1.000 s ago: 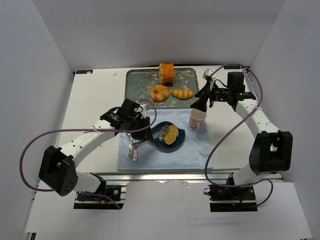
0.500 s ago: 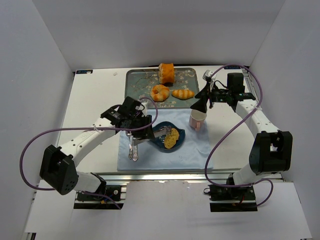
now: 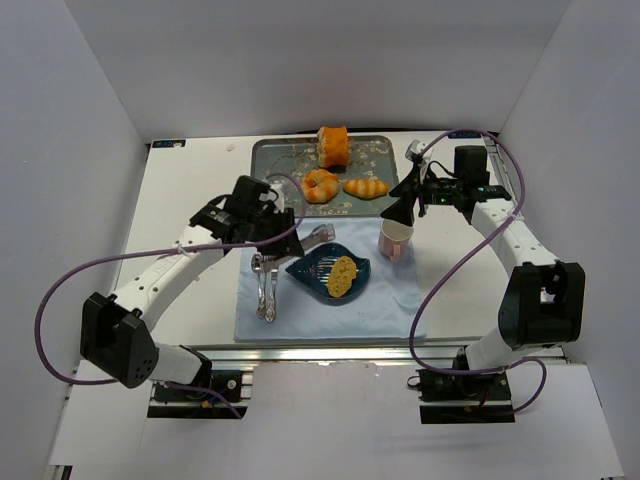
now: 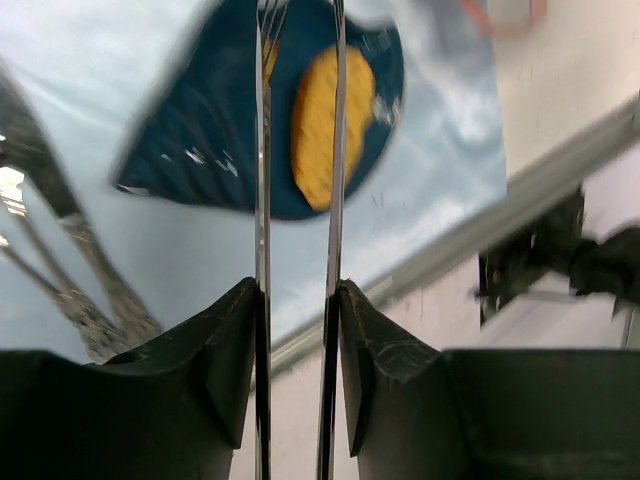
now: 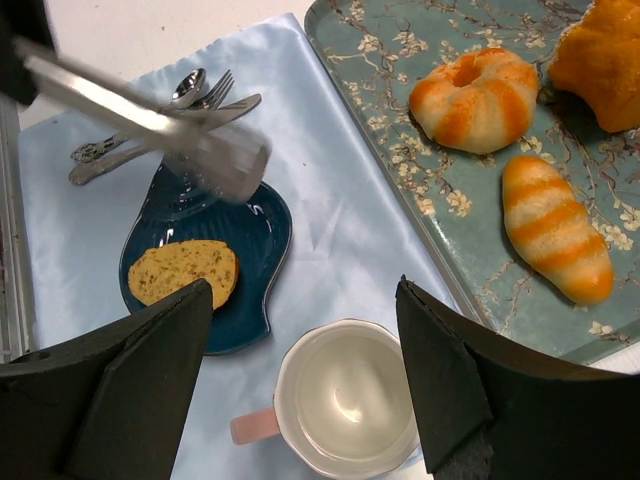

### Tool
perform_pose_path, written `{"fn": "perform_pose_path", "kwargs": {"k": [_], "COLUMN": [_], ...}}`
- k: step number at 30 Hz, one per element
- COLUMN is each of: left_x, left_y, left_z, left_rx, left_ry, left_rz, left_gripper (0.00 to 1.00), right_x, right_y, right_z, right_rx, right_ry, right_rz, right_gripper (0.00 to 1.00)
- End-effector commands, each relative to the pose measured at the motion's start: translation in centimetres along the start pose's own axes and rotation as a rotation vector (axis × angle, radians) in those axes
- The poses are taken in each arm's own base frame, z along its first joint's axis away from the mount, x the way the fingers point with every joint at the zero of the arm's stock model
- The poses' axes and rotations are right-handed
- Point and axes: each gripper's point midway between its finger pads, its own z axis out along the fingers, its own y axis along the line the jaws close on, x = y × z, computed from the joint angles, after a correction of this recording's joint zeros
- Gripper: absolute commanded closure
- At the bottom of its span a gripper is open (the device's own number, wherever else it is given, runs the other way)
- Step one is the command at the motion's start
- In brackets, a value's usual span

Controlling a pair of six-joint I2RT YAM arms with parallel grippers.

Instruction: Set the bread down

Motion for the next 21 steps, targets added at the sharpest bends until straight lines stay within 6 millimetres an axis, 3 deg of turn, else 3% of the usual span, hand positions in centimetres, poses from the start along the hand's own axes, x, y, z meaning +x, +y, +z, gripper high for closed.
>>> {"fn": "perform_pose_path", "kwargs": {"k": [1, 2, 5, 8, 11, 21], "left_x": [-6.7, -8.6, -12.1, -13.6, -13.5, -14.7], "left_y": [1.3, 1.3, 2.6, 4.1, 5.6, 6.9], "left_z": [-1.7, -1.8, -1.5, 0.2, 2.5, 4.2], "left_rx": [0.043, 0.079, 0.122, 0.114, 0.078, 0.071], "left_ry": [-0.201, -0.268, -0.349, -0.337, -0.271, -0.254], "left_rz": [-0.090, -0.142, -0.272, -0.385, -0.469, -0.579], "left_gripper": [0.55, 0.56, 0.56, 0.56, 0.56, 0.53], "right_x": [-1.0, -1.1, -1.2, -1.3, -1.3, -1.0], "right_y": [0.6, 0.6, 0.7, 0.7, 0.7, 0.7], "right_z": [-0.6, -0.6, -0.6, -0.6, -0.6, -0.6], "right_rx": [-0.013, -0.014, -0.020, -0.020, -0.020, -0.013], "right_ry": [-0.027, -0.028, -0.033, -0.034, -0.036, -0.040], "right_rz": [-0.030, -0.030, -0.027, -0.029, -0.034, -0.040], "right_gripper": [0.22, 0.22, 0.22, 0.21, 0.21, 0.21]}}
